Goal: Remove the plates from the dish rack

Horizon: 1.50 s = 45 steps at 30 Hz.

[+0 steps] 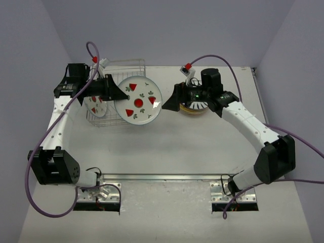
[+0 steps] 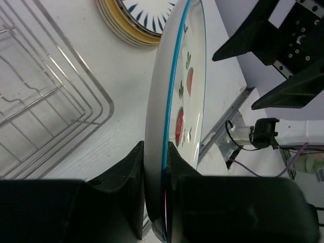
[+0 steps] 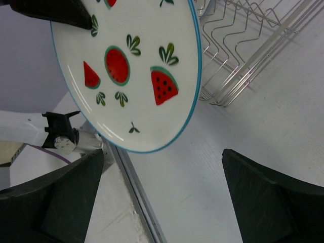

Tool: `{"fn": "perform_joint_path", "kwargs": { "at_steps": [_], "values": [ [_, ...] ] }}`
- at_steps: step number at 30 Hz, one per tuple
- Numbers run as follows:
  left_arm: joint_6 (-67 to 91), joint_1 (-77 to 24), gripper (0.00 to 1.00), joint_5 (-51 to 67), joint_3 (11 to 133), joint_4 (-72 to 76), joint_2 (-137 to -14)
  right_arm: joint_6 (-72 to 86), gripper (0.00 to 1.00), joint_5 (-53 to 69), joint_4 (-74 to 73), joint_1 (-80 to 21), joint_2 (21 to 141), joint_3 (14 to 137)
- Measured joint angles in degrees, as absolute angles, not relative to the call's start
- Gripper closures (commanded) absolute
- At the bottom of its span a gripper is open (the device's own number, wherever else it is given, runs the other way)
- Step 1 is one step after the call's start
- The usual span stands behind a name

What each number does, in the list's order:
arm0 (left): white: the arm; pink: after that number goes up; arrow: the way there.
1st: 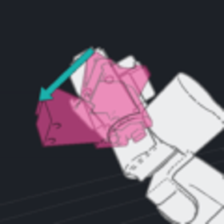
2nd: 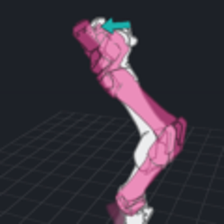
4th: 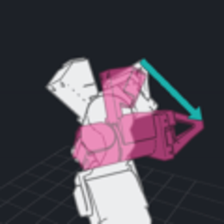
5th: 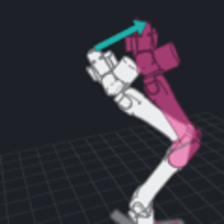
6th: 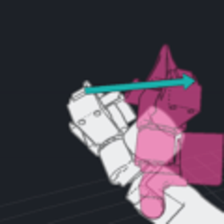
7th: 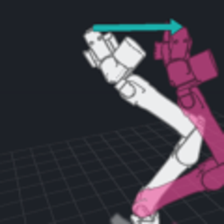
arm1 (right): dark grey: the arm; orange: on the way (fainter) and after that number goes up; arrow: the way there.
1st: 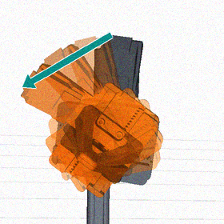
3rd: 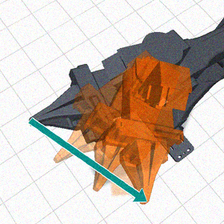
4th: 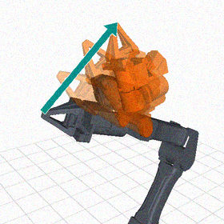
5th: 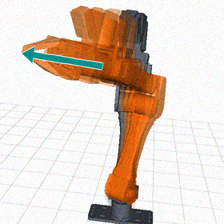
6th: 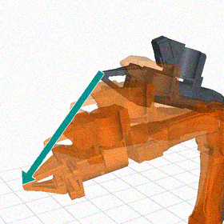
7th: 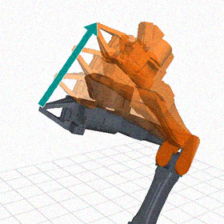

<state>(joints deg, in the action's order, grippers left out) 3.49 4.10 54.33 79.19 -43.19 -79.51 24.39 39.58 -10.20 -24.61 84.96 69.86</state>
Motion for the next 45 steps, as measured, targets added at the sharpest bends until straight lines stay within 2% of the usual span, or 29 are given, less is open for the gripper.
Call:
{"fn": "perform_joint_path", "kwargs": {
  "at_steps": [3,5,8,9,11,12,15,17,18,22,30,34,45],
  "values": [
    [3.72,0.38,1.00,55.03,77.24,-41.24,-78.82,25.54,0.02,39.93,-9.62,-24.99,87.42,70.76],
    [3.85,-1.77,1.00,55.21,75.85,-40.43,-78.02,26.30,0.08,40.39,-9.41,-24.99,89.09,71.22],
    [4.26,-3.82,1.00,56.38,74.34,-40.05,-77.09,27.94,0.40,41.63,-9.09,-25.01,91.19,71.37],
    [4.36,-3.85,1.00,56.52,74.15,-40.05,-76.97,28.47,0.59,42.44,-8.93,-24.99,91.62,71.38],
    [4.36,-3.75,0.93,55.61,74.13,-39.81,-76.95,29.71,0.95,44.34,-8.27,-25.02,92.14,71.41],
    [4.32,-3.70,0.85,55.04,74.13,-39.60,-76.97,30.16,1.00,45.27,-7.75,-25.02,92.25,71.43],
    [3.50,-2.83,0.45,54.71,74.42,-39.40,-77.01,31.54,1.00,49.35,-6.60,-24.81,92.31,71.28],
    [3.50,-2.83,0.10,53.23,74.69,-39.12,-76.97,32.56,1.00,50.19,-6.05,-24.59,92.31,71.26],
    [3.63,-2.83,0.04,52.16,74.79,-38.88,-76.90,33.11,1.00,50.16,-6.06,-24.39,92.33,71.08],
    [4.26,-2.42,0.01,46.97,75.75,-38.41,-76.34,34.68,1.00,49.90,-7.79,-20.51,92.44,69.65],
    [5.40,5.35,0.00,36.26,77.25,-37.12,-74.13,36.04,1.00,47.04,-8.84,1.48,95.33,69.33],
    [6.02,5.71,0.00,34.73,77.28,-36.88,-73.93,36.07,1.00,44.30,-9.25,9.62,100.00,71.16],
    [6.29,5.69,0.00,33.42,77.28,-36.71,-73.91,36.55,0.98,42.41,-11.93,10.98,110.21,74.52]
  ]
}}
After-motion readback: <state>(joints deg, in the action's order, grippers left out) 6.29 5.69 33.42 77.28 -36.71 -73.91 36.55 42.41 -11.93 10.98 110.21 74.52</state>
